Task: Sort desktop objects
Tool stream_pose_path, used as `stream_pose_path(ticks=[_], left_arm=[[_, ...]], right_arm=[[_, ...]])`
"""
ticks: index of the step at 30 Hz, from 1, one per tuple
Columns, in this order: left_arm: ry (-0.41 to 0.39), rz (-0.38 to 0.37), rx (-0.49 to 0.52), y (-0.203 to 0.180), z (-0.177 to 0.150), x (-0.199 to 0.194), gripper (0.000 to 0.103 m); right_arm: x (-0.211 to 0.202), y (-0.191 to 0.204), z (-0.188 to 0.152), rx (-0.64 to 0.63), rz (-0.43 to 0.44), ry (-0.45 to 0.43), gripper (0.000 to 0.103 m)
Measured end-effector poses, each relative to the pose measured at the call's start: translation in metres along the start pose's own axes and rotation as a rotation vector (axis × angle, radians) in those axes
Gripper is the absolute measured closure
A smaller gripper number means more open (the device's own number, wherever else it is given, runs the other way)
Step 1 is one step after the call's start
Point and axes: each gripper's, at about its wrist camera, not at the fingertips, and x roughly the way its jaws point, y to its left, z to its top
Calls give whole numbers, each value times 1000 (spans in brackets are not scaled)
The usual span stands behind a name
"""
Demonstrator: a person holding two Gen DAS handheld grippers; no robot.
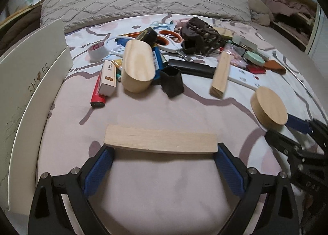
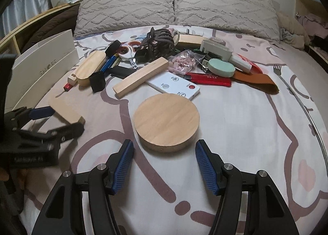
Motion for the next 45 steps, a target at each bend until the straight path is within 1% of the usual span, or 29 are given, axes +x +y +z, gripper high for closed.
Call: stream_pose_path(ticks=[2,4,6,9,12,15,25,28,30,32,33,36,38,41,43,45], left_arm=[[0,0,-5,1,-1,0,5],[4,3,-15,1,-2,0,1],[14,2,-27,2,-2,2,0],[14,6,-25,1,-3,1,0],[17,5,-29,2,-3,2,0],[26,-10,-42,4,-3,3,0],[32,-22,-47,5,-3,4,0],[33,-18,-44,5,-2,4,0],[34,-18,-45,5,-3,4,0],[33,-21,-46,5,-2,3,0],[35,-26,-48,5,-2,4,0],[37,-40,-57,7,-3,4,0],[38,-27,-47,5,-3,4,0],[38,-28,-48,6,-3,4,0],[37,-32,-53,6,-3,4,0],[35,-27,-54,6,-3,5,0]], right_arm=[[2,-1,0,4,5,10,38],[2,-1,0,4,22,17,30],[4,-1,0,0,41,27,15],[7,3,0,-15,56,44,4],[9,5,0,-28,44,60,0],[8,3,-1,-20,51,69,0],[1,-17,-1,91,186,34,0],[1,-22,2,127,213,25,0],[2,-21,6,121,190,31,0],[2,-15,12,77,124,15,0],[2,-13,15,50,106,5,0],[2,-5,23,-24,108,-14,0],[4,1,26,-71,99,-7,0],[9,6,27,-111,79,17,10],[10,5,28,-130,68,23,13],[11,4,30,-144,66,23,18]])
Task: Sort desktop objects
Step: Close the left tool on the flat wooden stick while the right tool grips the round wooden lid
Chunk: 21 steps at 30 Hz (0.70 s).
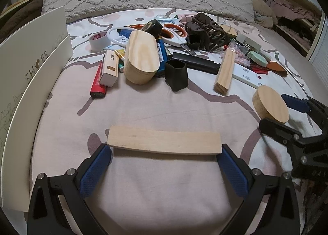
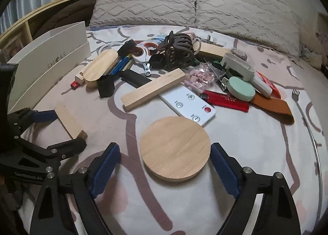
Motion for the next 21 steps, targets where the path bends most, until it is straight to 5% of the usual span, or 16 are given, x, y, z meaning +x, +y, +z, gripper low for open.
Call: stream_pose_path(ticks=[5,12,21], left_arm=[[-3,7,-4,0,1,1,0],[-11,-9,-29,4,3,0,0],[-33,4,-10,1,3,-4,3]], right_arm=[[5,-9,-1,15,4,-1,34],[-15,-5,-6,7,20,-97,34],[-20,10,-12,-55,-17,-112,34]])
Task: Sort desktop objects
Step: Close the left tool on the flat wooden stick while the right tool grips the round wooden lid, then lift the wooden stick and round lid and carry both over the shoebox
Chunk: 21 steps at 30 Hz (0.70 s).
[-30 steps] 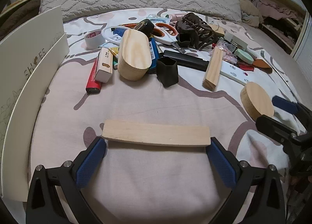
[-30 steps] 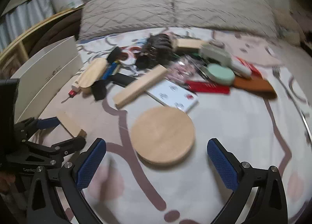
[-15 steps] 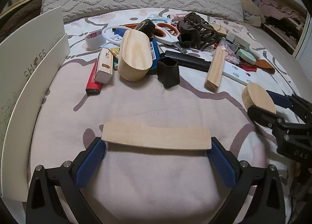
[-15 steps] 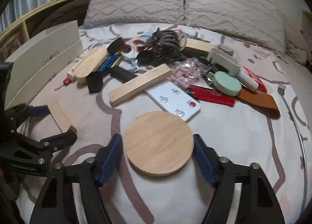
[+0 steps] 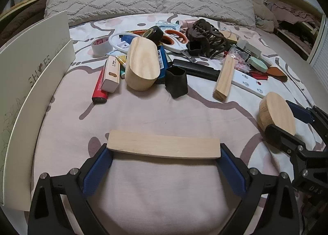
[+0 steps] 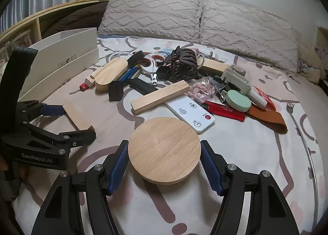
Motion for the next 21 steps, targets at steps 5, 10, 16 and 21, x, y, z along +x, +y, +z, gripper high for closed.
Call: stream_pose_path(ticks=[5,10,16,21], left_arm=[[-13,2,12,-3,2,-1,3],[-26,-6,3,-3,5,-3,3],[-76,7,-5,1,12,-14,3],[-126,10,-16,6,19,-27,3]], right_arm=[[-2,-5,-1,24,-2,-8,34],[-2,-11,0,55,5,-6,34],[-5,-14,7,76,13,-13,34],[-8,-14,14,95,19,-28,34]])
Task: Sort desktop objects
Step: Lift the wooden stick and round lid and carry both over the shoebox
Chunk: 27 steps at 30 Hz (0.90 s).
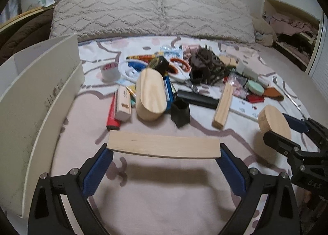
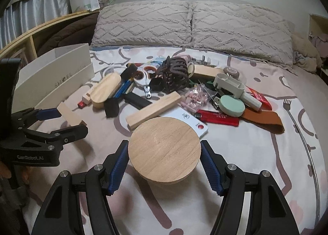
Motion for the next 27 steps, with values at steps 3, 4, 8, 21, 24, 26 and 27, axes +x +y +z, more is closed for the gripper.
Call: stream_pose_path(ticks=[3,4,8,21,24,26,27], left_arm=[[-24,6,-6,3,5,-7,3],[-32,6,-9,4,6,-9,3],[-80,12,-22,11,15,-22,3],[-212,24,-91,37,37,-64,3],[-241,32,-100,43,40,-72,3],[-260,39,-105,47,43,-78,3],[-267,42,-107,49,43,-81,3]], right_arm=[[-3,2,5,4,-1,-6,34],[-4,3,7,3,0,-8,34],[-10,7,17,-7,-8,-16,34],[-29,27,60,-31,-8,-83,34],[-30,33,68,-23,-1,-95,34],[-31,36,74,-11,9,-102,34],[-31,37,76,-4,15,-104,34]])
